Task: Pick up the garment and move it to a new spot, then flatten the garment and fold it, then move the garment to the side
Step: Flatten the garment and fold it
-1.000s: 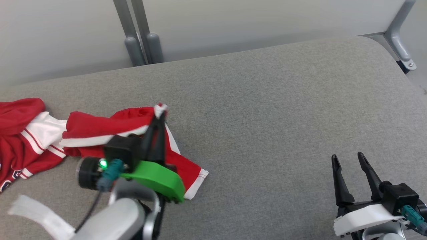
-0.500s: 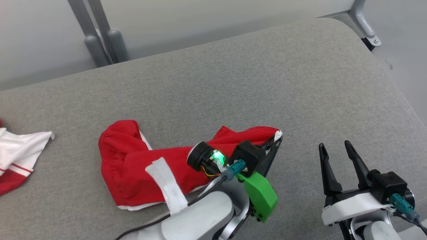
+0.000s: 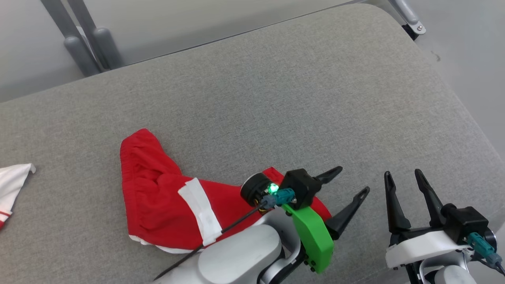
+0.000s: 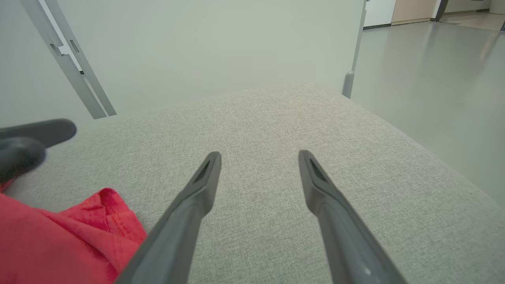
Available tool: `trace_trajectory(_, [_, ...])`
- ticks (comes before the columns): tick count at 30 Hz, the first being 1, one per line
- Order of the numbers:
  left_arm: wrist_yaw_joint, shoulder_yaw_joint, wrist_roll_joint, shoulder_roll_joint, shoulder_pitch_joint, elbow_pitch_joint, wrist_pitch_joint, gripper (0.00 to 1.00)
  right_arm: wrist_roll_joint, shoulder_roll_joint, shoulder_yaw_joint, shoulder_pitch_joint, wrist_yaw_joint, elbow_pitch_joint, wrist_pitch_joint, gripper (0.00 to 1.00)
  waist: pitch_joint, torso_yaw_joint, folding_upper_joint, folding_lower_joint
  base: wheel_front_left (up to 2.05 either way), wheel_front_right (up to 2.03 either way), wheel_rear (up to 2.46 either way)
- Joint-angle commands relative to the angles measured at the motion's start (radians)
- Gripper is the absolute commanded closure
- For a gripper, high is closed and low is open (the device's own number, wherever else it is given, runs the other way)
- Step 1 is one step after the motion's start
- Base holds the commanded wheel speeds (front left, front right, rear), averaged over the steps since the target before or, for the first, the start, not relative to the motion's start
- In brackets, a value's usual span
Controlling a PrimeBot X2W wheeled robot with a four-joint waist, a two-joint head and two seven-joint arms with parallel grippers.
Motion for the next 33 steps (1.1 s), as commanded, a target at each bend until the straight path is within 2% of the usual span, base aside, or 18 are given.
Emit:
trace_trajectory(1, [0.017,0.014,-0.014,0.004,-0.02,-0.001,-0.027,0.0,-0.009,0.0,-0.003,0.019,0.0,-0.004,-0.003,0.0,-0.029,0.045,0.0,0.0,0.0,0.0,0.0])
trace_trajectory(7, [0.087,0.096,-0.006,0.007,-0.042,0.032,-0.103,0.0,-0.024,-0.015,-0.01,0.028,0.0,-0.026,-0.003,0.0,-0.062,0.113,0.0,0.0,0.0,0.0,0.0])
trace_trajectory(13, [0.126,0.239,0.005,0.078,0.03,0.034,-0.123,0.0,-0.043,-0.04,-0.008,0.057,0.0,-0.052,-0.003,0.0,-0.103,0.189,0.0,0.0,0.0,0.0,0.0])
trace_trajectory(22, [0.155,0.524,0.225,0.218,0.3,-0.091,-0.122,0.0,-0.051,-0.061,0.002,0.101,0.0,-0.081,-0.003,0.0,-0.187,0.278,0.0,0.0,0.0,0.0,0.0])
trace_trajectory(28, [0.111,0.721,0.349,0.273,0.504,-0.171,-0.122,0.0,-0.05,-0.063,-0.003,0.112,0.0,-0.094,-0.003,0.0,-0.201,0.311,0.0,0.0,0.0,0.0,0.0])
trace_trajectory(30, [0.097,0.795,0.385,0.273,0.572,-0.195,-0.123,0.0,-0.051,-0.064,-0.01,0.12,0.0,-0.095,-0.003,0.0,-0.204,0.32,0.0,0.0,0.0,0.0,0.0])
trace_trajectory(33, [0.049,0.885,0.444,0.253,0.662,-0.234,-0.123,0.0,-0.052,-0.066,-0.022,0.132,0.0,-0.093,-0.003,0.0,-0.208,0.333,0.0,0.0,0.0,0.0,0.0])
